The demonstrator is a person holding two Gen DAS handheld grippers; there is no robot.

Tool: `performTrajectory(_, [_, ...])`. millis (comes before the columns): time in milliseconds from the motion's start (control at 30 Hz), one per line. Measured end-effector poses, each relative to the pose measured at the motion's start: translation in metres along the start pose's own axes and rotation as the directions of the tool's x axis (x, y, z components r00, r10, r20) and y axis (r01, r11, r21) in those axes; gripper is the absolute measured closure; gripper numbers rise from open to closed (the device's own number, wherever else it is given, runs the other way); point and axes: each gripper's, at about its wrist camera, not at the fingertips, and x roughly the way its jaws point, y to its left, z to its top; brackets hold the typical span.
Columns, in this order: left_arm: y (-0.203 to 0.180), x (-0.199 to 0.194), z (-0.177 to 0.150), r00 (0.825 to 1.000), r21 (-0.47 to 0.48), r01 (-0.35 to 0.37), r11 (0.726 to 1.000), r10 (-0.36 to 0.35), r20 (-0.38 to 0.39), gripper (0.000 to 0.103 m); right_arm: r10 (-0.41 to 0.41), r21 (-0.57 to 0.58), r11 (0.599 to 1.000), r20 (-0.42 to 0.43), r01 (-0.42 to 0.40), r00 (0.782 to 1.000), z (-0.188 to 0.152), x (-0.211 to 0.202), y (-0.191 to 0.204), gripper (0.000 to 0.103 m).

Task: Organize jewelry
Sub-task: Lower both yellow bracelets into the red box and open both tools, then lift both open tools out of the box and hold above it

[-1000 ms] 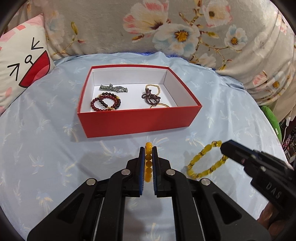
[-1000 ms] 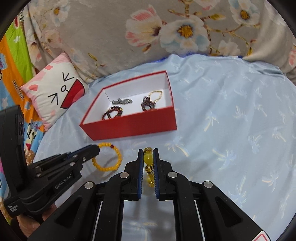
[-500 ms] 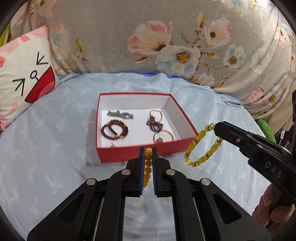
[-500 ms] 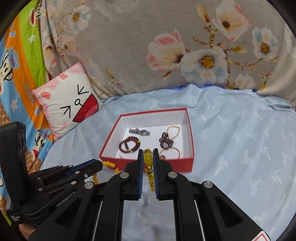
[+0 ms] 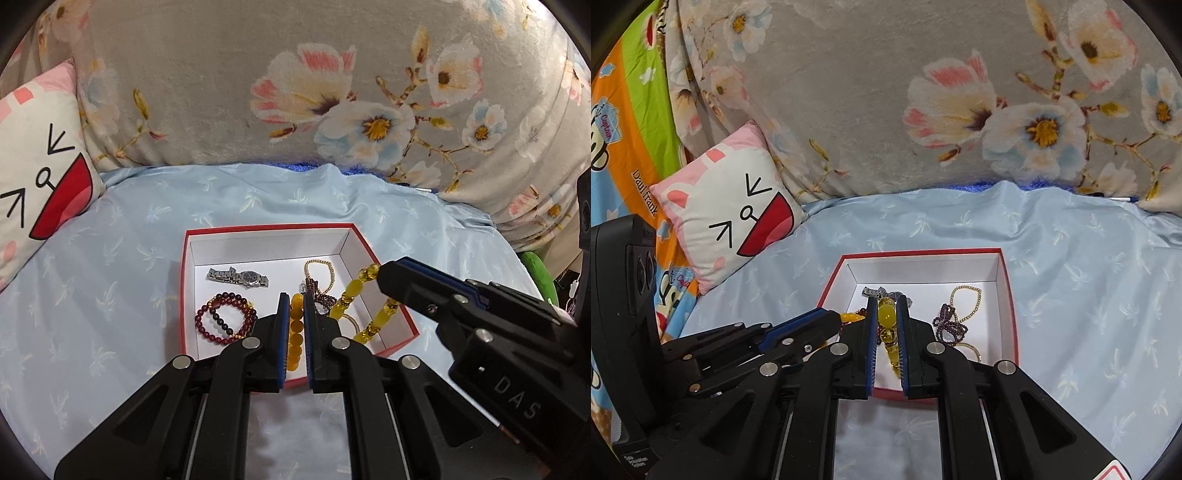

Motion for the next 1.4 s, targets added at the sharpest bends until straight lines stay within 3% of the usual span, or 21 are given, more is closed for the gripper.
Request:
performTrajectory(500, [0.021,0.053,0.006,0.998,-0.049,0.009,0.999,-0.012,-0.067,0.096,-0.002,0.048,0.999,-0.076,0.005,0.997,0.002,0.059,-0.017,0.093])
performTrajectory(600, [0.026,0.057,0.006,0.997,-0.069,0.012,0.998,-0.017,-0.073,0.091,0.020,0.059,0.998,-0.085,-0.015,0.996,0.003,0.066,-0.020,0.092])
performTrajectory(733, [0.029,0.058,0.005,0.998,-0.077,-0.006,0.997,0.001,-0.069,0.073,0.018,0.053,0.998,-0.066,-0.014,0.998,0.006,0.064,-0.020,0.086])
performTrajectory(1033, [0.030,0.044,0.001,0.998,-0.072,-0.036,0.997,0.033,-0.045,0.073,-0.012,0.050,0.999,-0.028,0.013,1.000,0.003,0.043,-0.024,0.084])
performTrajectory(1400, [0.015,0.015,-0.019,0.994,-0.036,-0.107,0.994,0.106,-0.021,0.073,-0.051,0.033,0.998,-0.005,0.051,0.999,-0.028,0.011,-0.016,0.079])
